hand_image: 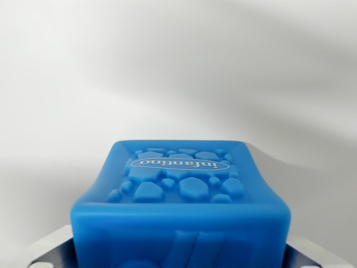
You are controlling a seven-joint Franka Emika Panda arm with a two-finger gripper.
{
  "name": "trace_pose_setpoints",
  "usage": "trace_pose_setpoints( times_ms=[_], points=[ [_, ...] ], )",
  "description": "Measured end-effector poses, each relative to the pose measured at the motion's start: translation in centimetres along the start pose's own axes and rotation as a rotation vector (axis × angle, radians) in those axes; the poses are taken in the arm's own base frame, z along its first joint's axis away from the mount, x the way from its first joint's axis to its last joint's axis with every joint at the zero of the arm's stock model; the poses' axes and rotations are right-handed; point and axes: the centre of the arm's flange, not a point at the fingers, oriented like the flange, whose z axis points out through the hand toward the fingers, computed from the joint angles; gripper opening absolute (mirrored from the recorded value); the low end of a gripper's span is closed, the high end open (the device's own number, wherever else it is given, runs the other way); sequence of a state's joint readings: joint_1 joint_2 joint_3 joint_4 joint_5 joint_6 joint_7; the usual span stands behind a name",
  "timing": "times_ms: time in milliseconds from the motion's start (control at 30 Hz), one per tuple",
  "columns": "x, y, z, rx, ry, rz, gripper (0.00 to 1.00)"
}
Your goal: Stack cube
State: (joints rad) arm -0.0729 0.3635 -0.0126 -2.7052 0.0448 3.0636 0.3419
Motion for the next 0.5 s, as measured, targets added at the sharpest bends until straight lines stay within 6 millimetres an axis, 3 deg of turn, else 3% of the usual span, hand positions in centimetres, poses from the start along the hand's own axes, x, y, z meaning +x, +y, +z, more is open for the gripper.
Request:
trace_pose_setpoints(
  times_ms=[500],
  points=[
    [0.1,-0.1,-1.4,0.002,0.003,0.000,0.00]
  ],
)
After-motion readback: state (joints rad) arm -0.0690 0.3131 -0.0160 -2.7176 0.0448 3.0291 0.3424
